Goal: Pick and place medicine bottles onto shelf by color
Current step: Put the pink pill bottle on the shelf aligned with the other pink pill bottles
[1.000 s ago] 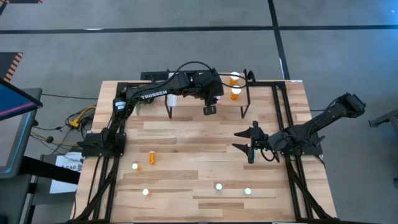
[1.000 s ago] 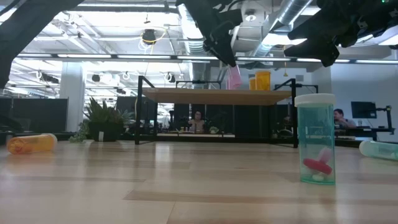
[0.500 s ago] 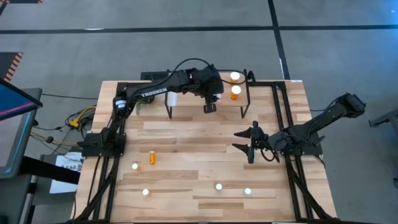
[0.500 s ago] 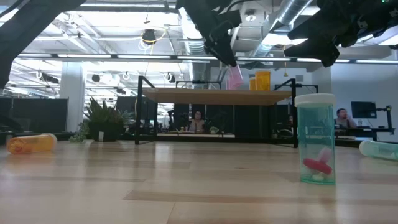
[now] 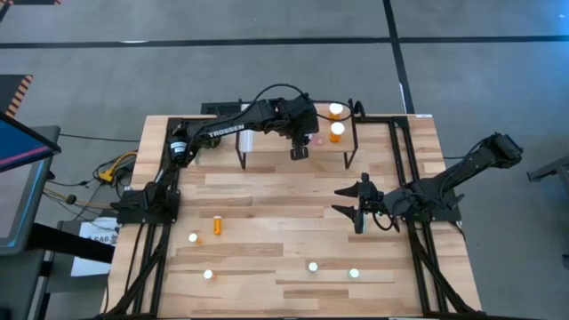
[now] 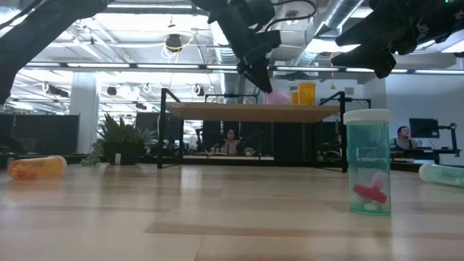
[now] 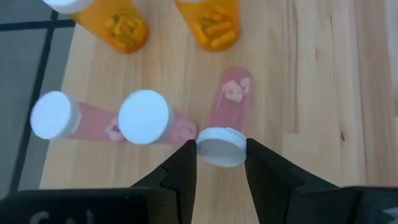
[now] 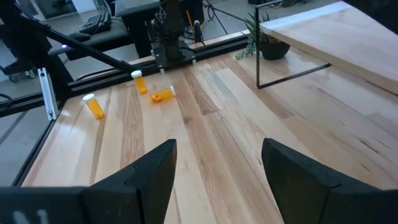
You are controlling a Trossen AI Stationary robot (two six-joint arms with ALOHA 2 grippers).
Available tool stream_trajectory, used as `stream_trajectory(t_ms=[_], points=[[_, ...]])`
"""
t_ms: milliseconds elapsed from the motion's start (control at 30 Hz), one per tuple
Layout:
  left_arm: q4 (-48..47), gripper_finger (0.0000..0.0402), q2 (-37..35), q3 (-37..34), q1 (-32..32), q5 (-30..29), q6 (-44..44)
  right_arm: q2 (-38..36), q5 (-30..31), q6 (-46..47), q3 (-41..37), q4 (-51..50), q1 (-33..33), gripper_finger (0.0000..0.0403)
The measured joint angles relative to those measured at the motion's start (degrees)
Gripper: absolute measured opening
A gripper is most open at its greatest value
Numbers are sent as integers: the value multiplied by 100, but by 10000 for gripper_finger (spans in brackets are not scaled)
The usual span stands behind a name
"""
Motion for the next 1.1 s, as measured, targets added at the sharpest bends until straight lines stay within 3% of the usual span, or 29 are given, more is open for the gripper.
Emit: stream_trajectory(t_ms=[433, 600, 933, 1100], points=[[-1188, 106, -9, 497, -68, 59, -168, 0, 76, -33, -1, 83, -7, 260], [-1705, 106, -9, 760, -245, 337, -304, 0, 538, -583, -2, 675, 135, 260], [-1829, 105, -9, 935, -1009, 1067, -51, 425, 2175, -1035, -114, 1041, 579, 260], [-1787, 105, -9, 935, -1267, 1066, -59, 354, 2254, -1452, -680, 2329, 736, 260]])
